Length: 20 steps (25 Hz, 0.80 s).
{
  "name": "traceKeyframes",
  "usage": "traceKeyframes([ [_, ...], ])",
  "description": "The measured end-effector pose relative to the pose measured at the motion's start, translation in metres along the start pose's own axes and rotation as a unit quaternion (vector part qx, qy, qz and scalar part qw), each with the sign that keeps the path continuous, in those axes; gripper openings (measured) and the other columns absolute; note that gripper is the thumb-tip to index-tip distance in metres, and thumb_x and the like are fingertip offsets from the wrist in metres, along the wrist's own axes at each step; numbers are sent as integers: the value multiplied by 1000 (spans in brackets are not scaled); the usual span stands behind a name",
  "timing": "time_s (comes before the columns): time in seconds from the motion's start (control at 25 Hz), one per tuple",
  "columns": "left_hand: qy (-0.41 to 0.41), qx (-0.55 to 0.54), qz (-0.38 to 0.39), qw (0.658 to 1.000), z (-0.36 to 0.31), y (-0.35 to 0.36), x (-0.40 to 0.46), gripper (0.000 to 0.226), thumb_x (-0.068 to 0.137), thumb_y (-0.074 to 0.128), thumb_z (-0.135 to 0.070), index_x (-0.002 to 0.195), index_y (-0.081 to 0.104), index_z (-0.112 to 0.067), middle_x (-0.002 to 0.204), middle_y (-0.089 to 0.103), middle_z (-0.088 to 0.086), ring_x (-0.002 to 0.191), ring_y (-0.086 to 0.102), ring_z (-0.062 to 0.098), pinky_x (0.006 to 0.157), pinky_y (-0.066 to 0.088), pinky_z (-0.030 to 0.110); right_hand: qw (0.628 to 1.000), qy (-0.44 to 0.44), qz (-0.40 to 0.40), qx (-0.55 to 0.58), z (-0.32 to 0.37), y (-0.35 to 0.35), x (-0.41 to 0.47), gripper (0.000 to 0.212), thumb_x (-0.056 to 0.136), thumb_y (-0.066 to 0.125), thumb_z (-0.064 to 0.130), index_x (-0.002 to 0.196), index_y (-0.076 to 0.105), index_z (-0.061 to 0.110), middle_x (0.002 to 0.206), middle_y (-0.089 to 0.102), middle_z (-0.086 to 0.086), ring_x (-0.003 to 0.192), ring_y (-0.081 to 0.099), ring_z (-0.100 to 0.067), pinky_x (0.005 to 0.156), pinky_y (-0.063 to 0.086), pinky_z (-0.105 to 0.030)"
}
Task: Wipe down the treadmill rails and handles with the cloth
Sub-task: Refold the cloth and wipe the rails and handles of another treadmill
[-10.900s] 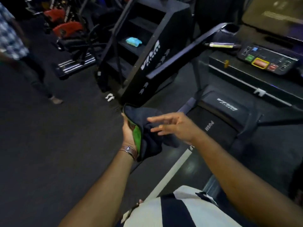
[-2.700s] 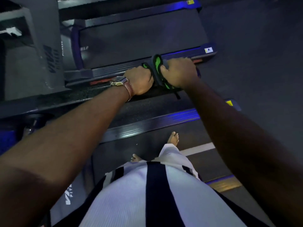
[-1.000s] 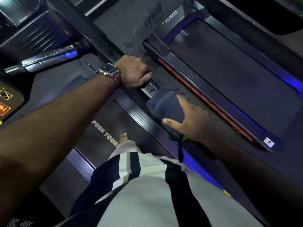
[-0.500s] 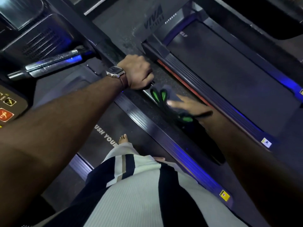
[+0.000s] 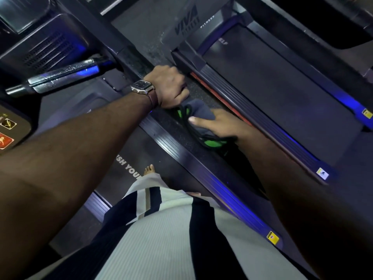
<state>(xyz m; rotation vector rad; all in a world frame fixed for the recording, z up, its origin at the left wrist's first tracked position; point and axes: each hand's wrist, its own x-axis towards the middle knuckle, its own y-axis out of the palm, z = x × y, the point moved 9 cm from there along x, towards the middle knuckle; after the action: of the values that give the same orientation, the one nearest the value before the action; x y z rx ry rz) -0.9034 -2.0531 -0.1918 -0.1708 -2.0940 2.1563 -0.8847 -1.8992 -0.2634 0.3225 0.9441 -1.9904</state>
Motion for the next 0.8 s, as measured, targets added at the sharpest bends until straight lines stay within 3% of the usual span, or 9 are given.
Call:
traceKeyframes([
  [0.08,1,-5,-2,1000,-1,0,0,50,81,31,-40,77,66,-5,85,65,26,75,61,46,60,41,36,995,-24,-49,-87,6,-3,-4,80,68,55,84,126,58,28,117,70,1,109,64,-20,94,51,-36],
  [0.12,0,-7,-1,1000,-2,1,0,49,81,31,-40,78,66,-5,85,65,26,75,61,46,60,41,35,993,-23,-56,-100,0,-6,-9,78,70,55,82,128,56,31,118,69,0,111,63,-21,94,50,-36],
  [0.2,-4,-8,2,1000,0,2,-1,50,81,31,-40,78,66,-5,85,65,26,76,61,46,60,40,35,1000,18,8,-14,-12,-4,-12,61,66,61,84,105,68,37,96,72,7,94,67,-15,81,50,-30],
  [0.28,-6,-13,-4,1000,1,-1,-2,49,81,31,-40,77,65,-5,84,65,25,75,61,46,59,39,35,998,30,25,52,-5,-3,-1,67,51,62,92,88,72,38,80,70,13,77,64,-7,75,47,-27],
  [0.4,-33,-31,-19,999,6,-1,-5,46,83,32,-39,74,62,-5,80,64,24,72,59,46,58,34,36,993,-23,-58,-101,11,-2,-1,68,77,50,79,123,58,29,108,64,7,101,59,-15,91,47,-36],
  [0.52,-99,-55,-60,992,21,-2,-13,40,86,35,-37,73,59,-8,78,64,21,72,58,43,57,30,35,974,7,-135,-179,23,-5,1,74,90,23,75,120,58,17,117,66,-15,110,60,-35,93,47,-43],
  [0.6,-134,-104,-94,981,27,-6,-19,37,89,35,-37,70,54,-10,77,64,18,73,57,40,57,28,35,967,27,-153,-203,46,-4,14,68,97,27,64,122,58,9,120,63,-22,111,59,-40,90,46,-43],
  [0.68,-146,-111,-102,978,35,-5,-16,40,92,35,-40,71,54,-12,79,65,15,76,59,38,57,29,34,954,-44,-194,-223,56,-2,2,66,97,31,63,122,56,7,117,65,-20,106,62,-38,85,48,-41],
  [0.8,-149,-44,-52,986,58,6,-7,41,92,40,-43,93,69,-14,90,68,17,87,62,40,62,37,35,968,-5,-147,-203,26,-6,-4,71,91,29,73,111,61,13,108,67,-20,101,63,-38,82,48,-40],
])
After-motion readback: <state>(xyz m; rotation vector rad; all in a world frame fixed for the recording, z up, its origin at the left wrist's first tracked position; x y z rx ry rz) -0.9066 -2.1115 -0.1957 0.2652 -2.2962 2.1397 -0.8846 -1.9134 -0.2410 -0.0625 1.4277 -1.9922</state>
